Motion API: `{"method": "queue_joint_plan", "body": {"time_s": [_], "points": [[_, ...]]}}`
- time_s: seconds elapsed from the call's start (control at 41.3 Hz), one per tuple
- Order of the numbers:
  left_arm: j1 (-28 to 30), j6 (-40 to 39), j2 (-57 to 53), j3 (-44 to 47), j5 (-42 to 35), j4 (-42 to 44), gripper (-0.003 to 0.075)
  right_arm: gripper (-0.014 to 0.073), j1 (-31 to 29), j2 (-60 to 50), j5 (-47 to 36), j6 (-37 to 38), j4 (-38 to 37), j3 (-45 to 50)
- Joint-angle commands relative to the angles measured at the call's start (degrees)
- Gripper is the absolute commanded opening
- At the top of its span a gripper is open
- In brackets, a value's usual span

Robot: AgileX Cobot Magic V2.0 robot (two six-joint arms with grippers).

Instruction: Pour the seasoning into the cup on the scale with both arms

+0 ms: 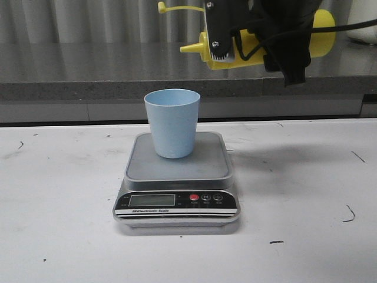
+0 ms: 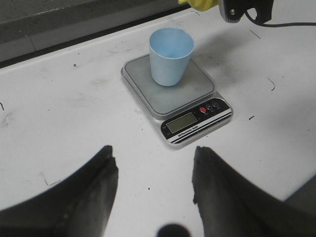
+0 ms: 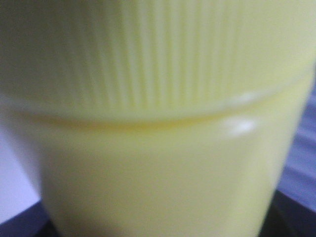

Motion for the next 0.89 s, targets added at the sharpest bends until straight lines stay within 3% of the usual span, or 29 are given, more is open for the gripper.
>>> {"method": "queue_joint_plan", "body": {"time_s": [0.0,0.193,0.508,0.871], "points": [[-0.21,-0.53,0.24,-1.45,-3.83,-0.43,0.0346,0.0383,0.11,-2.48,0.03,-2.50,-12.15,-0.49],[-0.21,-0.53,0.24,-1.45,-3.83,-0.43,0.0346,0.0383,0.11,-2.48,-0.67,-4.02,-21.91,2.09],[-0.21,-0.53,0.24,-1.45,-3.83,-0.43,0.0346,0.0383,0.11,-2.48,1.91,-3.00,-21.65,2.16],[-0.21,-0.53,0.24,-1.45,-3.83,-0.43,0.0345,0.0383,0.11,-2.48,1.52,23.70,-12.10,2.16]]}}
